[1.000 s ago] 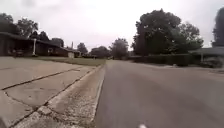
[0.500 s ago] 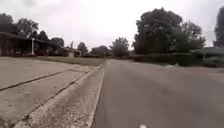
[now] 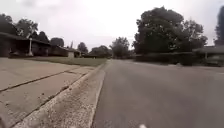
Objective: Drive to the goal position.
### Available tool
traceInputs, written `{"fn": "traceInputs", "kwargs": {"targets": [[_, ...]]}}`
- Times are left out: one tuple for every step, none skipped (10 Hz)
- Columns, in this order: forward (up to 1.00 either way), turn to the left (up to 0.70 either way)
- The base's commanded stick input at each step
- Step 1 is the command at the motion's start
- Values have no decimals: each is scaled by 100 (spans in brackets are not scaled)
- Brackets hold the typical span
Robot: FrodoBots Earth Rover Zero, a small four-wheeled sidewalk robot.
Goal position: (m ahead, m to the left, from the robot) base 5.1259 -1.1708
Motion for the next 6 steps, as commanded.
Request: {"fn": "traceInputs", "kwargs": {"targets": [[70, 0], [70, 0], [70, 0], [70, 0], [70, 0], [70, 0]]}}
